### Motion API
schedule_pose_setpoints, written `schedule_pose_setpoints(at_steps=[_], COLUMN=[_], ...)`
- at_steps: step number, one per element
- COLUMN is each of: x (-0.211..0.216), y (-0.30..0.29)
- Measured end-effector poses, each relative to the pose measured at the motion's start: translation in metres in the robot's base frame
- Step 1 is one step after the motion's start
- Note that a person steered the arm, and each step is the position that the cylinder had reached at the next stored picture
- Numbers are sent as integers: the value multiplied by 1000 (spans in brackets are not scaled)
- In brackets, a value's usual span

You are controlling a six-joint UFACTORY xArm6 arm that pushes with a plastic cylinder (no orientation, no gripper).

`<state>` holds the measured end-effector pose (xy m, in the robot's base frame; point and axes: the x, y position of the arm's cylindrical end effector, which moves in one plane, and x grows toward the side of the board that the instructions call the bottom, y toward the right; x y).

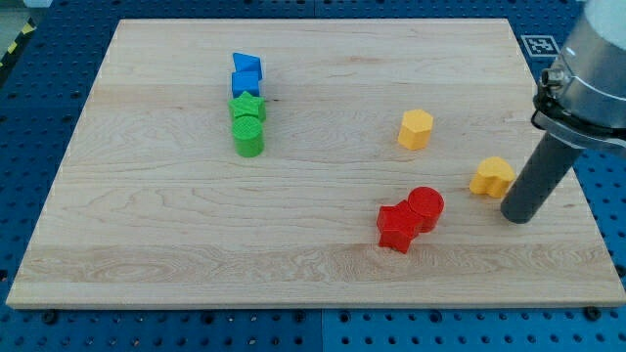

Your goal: Slide the yellow heart towards the yellow hexagon

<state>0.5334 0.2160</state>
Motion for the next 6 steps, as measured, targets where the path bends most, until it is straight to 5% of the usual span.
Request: schedule_pose_setpoints(at_steps=[3, 6], x=[-24, -45], y=[9, -46])
